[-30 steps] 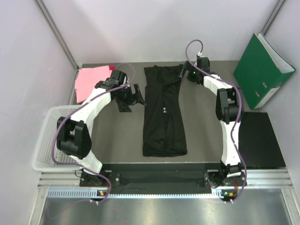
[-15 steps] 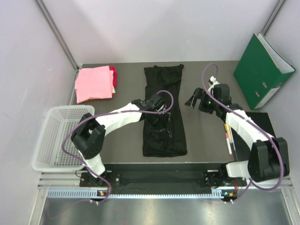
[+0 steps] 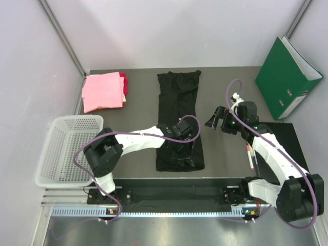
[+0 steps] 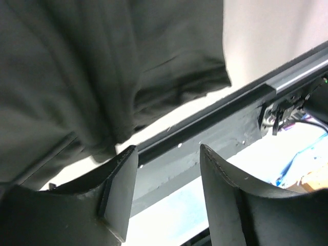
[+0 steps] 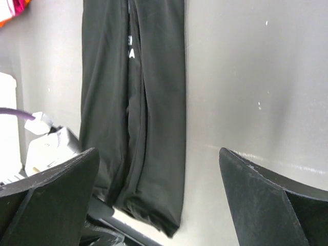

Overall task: Fold and stack the t-shirts
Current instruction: Grab the bottom of the folded rectangular tshirt with both arms

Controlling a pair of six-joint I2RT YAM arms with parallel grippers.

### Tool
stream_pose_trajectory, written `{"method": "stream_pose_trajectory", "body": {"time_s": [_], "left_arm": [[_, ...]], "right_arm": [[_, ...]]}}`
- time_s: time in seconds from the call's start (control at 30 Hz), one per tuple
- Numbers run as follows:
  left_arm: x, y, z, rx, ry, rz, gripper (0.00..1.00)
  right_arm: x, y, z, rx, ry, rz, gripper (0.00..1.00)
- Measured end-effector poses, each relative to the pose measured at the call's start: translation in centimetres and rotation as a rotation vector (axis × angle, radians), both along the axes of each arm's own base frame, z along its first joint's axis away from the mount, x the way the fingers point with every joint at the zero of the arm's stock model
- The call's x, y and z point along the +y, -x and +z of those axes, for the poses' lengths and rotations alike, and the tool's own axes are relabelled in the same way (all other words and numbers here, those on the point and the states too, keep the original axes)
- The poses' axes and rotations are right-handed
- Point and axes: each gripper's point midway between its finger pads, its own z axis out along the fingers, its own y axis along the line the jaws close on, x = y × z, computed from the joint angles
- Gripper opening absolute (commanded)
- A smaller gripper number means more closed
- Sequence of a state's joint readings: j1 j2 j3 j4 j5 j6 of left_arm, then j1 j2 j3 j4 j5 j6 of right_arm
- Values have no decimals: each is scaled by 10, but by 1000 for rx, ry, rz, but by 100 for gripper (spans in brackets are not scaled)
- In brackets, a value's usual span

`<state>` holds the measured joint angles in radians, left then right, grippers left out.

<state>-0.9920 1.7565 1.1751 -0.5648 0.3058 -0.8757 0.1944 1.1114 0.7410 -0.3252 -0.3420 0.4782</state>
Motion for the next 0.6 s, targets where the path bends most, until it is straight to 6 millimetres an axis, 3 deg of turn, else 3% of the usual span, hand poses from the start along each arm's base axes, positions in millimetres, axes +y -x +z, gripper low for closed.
{"method": "stream_pose_trajectory", "body": {"time_s": [0.17,0.6], "left_arm": [[-12,1,-8,-17,-27,-1,55],[-4,-15,-15,-97,-104,60,54]], "right_arm": [[-2,11,0,-3,8,13,100],[-3,28,-7,26,17,42,100]]}}
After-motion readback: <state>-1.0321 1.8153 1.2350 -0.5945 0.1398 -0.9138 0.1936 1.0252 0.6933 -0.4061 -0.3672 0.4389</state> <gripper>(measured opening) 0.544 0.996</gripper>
